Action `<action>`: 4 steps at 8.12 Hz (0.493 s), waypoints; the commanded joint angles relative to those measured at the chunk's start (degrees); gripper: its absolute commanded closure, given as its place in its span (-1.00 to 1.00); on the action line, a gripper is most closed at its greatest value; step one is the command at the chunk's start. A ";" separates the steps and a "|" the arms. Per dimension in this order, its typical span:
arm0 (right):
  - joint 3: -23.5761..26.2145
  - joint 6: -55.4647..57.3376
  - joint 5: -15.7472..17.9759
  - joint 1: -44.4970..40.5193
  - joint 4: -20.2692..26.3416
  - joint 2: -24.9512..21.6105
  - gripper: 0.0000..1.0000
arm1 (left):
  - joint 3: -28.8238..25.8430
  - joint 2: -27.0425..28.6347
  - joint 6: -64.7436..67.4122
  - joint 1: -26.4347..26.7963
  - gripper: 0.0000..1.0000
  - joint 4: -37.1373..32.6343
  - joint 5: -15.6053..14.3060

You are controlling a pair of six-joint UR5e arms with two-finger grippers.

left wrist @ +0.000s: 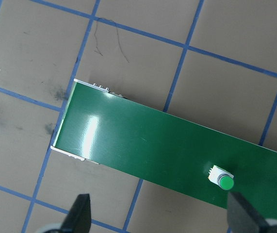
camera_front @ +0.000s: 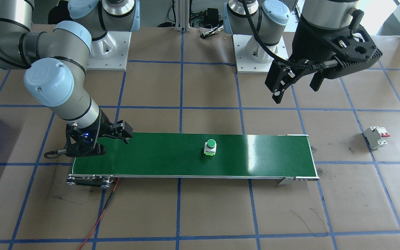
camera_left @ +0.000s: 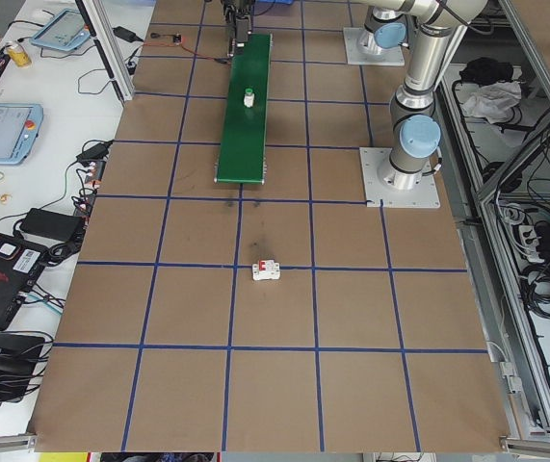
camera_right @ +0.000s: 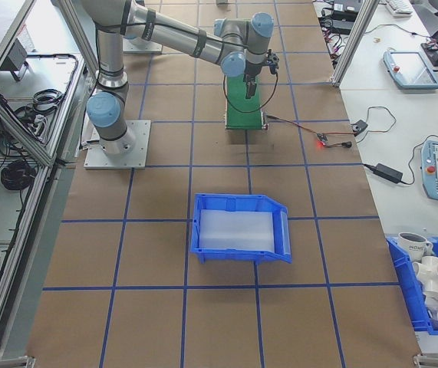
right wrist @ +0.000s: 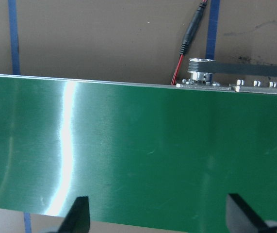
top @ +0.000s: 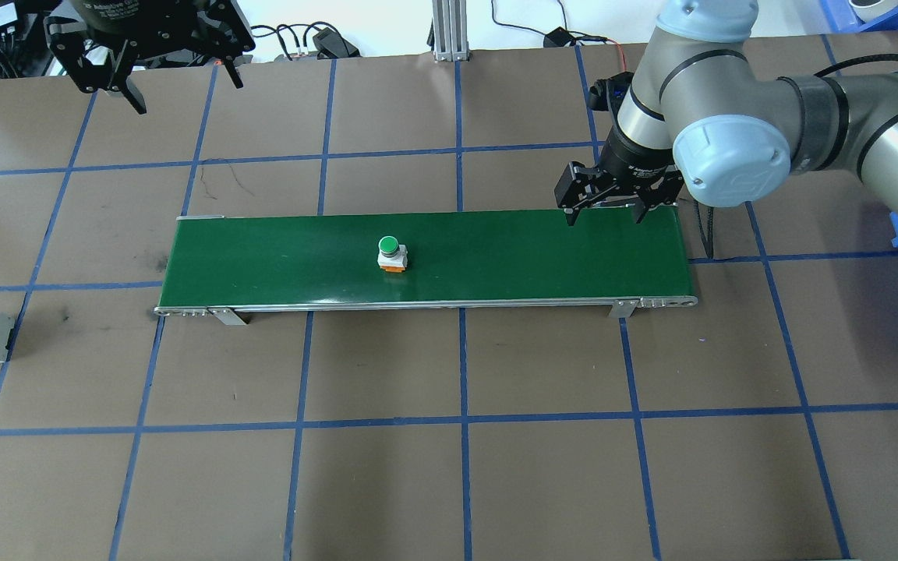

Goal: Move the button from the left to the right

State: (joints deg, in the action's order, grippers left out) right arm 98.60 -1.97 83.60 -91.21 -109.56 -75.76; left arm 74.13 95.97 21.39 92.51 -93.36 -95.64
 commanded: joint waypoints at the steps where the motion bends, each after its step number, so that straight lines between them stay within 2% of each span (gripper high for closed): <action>1: 0.19 1.44 -1.24 -0.20 0.57 -0.88 -1.00 | 0.49 -0.78 -0.46 0.04 -1.00 0.01 3.52; 2: 0.27 1.79 -1.25 -0.20 0.57 -0.88 -1.00 | 0.75 -0.87 -5.17 0.13 -1.00 0.28 4.40; 4: 0.19 9.66 -1.94 -2.29 -0.39 -0.88 -1.00 | 0.84 -1.04 -11.88 0.04 -1.00 0.10 3.98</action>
State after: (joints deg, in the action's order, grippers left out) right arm 98.83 1.80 82.31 -91.79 -109.19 -76.60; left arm 74.92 95.05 14.87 92.61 -93.21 -91.65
